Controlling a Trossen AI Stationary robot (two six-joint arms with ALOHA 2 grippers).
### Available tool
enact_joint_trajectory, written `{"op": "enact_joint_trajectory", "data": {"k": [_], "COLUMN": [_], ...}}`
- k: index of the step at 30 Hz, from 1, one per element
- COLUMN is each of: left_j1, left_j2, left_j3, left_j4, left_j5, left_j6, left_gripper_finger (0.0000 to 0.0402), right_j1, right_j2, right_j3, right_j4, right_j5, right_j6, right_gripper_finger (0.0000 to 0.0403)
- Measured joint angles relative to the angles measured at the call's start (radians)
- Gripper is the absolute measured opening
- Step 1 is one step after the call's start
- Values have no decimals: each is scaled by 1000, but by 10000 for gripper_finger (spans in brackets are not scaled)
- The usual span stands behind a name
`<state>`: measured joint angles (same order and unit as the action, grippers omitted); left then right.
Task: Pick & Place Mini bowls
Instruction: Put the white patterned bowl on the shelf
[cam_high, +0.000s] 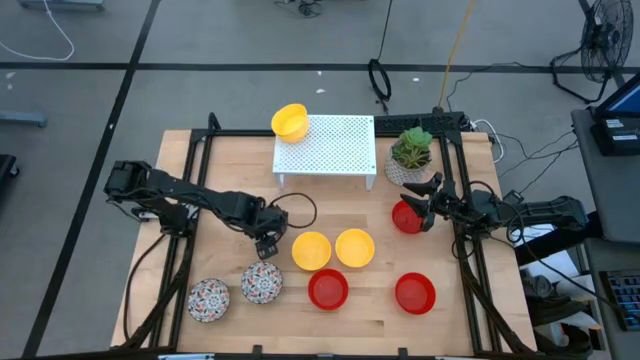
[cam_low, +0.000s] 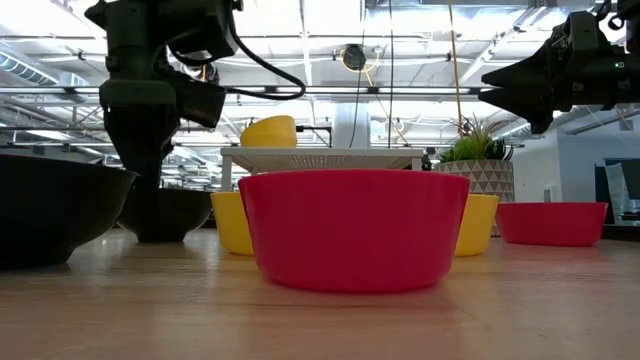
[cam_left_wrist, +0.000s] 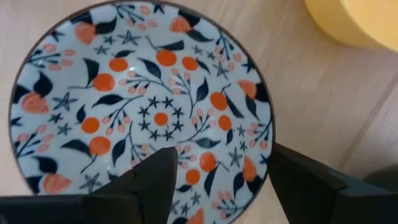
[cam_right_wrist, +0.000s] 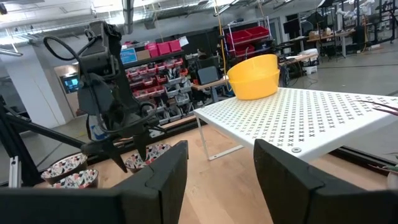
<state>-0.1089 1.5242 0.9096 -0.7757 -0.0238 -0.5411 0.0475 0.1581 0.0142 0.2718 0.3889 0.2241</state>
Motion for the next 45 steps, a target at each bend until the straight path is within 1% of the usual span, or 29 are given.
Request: {"op": "enact_joint_trajectory", "data": {"k": [4,6,7,10,14,15,16,21,23,26,29,32,35,37,41,43,45], "left_j1": [1,0,0,1,1,-1,0,-18,-28,-45,-59,-71,-77,-76,-73,-64,-46], "left_j2": [0,0,0,0,0,-2,-6,4,-1,2,0,1,0,0,0,0,0], "left_j3": [-23,-28,-30,-31,-31,-27,-24,11,48,101,165,226,292,334,410,426,433], "left_j4": [32,33,33,33,36,36,30,-16,-34,-61,-61,-61,-59,-59,-52,-41,-12], "left_j5": [-9,-28,-30,-30,-31,-45,-50,-65,-58,-51,-38,-40,-53,-83,-201,-266,-294], "left_j6": [1,8,13,26,72,82,93,149,168,192,231,302,375,420,534,600,670], "left_gripper_finger": [244,229,216,156,48,29,20,38,32,12,14,21,11,9,22,25,22], "right_j1": [0,0,0,0,0,0,0,0,0,0,0,0,0,0,0,0,0], "right_j2": [0,0,0,0,0,0,0,0,0,0,0,0,0,0,0,0,0], "right_j3": [0,0,0,0,0,0,0,0,0,0,0,0,0,0,0,0,0], "right_j4": [0,0,0,0,0,0,0,0,-1,-8,-12,-20,-27,-31,-31,-32,-33], "right_j5": [0,0,0,0,0,0,0,0,0,0,0,0,1,1,1,1,1], "right_j6": [0,0,0,0,0,0,0,0,0,0,0,0,0,0,0,0,0], "right_gripper_finger": [171,171,171,171,171,171,171,171,171,171,171,171,171,171,171,171,171]}}
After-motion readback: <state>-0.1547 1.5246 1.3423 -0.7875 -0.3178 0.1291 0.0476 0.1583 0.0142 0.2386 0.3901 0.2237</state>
